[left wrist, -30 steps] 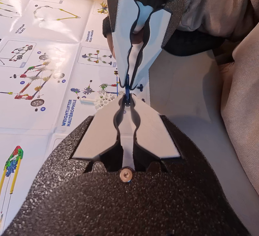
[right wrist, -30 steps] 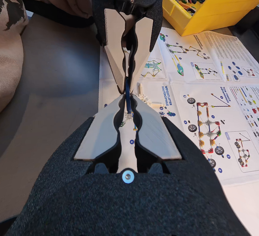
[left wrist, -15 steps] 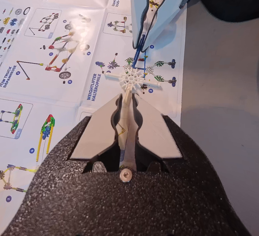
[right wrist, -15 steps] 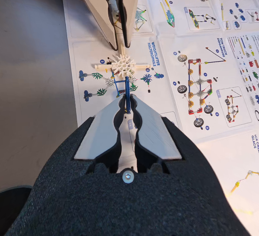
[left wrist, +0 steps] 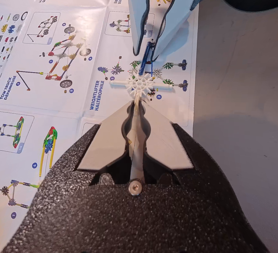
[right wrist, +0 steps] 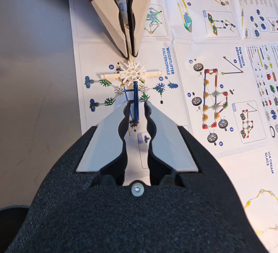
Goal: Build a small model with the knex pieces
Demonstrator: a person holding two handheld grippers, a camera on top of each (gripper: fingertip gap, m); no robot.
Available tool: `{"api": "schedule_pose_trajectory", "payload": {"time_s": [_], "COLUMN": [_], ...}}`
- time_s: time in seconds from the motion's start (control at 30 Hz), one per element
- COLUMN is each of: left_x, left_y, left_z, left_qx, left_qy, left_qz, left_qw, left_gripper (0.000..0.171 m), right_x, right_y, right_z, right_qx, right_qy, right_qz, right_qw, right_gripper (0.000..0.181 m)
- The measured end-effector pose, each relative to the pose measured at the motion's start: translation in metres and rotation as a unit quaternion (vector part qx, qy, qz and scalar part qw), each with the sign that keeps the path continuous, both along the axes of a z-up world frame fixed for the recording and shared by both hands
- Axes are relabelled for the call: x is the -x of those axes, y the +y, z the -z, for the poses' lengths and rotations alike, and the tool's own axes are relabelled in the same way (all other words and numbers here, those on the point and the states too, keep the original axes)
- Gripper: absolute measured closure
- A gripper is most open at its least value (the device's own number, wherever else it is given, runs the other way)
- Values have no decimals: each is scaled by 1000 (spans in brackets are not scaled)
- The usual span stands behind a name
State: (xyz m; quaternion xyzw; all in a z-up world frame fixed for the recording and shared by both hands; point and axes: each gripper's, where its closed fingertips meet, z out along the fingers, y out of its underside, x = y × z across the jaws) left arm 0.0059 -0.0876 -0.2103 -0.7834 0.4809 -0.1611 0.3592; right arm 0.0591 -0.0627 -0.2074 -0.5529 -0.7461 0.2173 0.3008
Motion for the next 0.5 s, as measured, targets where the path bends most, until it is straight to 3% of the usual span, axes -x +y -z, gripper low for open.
{"api": "schedule_pose_trajectory", "payload": {"time_s": [0.23, 0.5], "left_x": [3, 3], "left_y": [1, 1], "left_z": [-1, 0], "left_qx": [-6, -7], "left_qy": [1, 5], "left_qz": [2, 3], "left_qw": [1000, 1000], "left_gripper": [166, 168], "right_x": [12, 18], "right_y": [-4, -5], "right_z": [-9, -4], "right_qx": [24, 54], "right_qy": [32, 3], "right_qz": [3, -8], "right_qw": [999, 999], "right_gripper": [177, 180]}}
